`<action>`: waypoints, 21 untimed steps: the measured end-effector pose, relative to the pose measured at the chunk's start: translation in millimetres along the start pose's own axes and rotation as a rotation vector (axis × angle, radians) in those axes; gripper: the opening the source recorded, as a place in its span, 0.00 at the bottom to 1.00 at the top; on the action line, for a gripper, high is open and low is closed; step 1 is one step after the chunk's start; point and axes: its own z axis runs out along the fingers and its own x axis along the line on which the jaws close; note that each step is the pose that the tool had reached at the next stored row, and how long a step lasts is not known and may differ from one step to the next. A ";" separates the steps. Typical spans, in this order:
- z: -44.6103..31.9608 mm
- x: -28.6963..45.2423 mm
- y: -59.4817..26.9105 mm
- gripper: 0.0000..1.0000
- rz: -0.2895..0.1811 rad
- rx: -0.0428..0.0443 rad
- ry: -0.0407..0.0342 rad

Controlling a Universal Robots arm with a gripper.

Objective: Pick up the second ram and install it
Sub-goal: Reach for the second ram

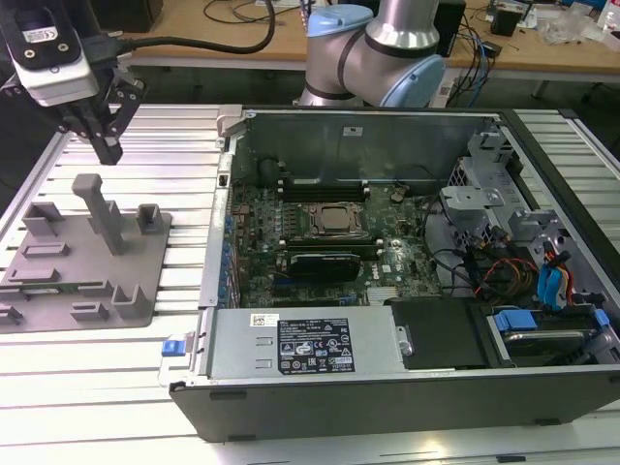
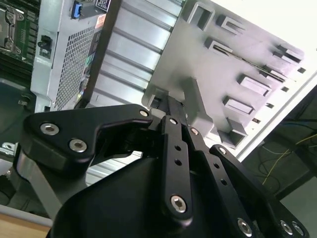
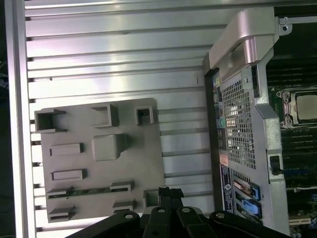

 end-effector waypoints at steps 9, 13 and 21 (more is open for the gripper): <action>2.3 22.6 -1.8 0.08 0.000 0.0000 0.0000; 3.1 28.2 -2.3 0.08 0.000 0.0001 0.0000; 4.8 41.7 -3.4 0.08 0.000 0.0000 0.0000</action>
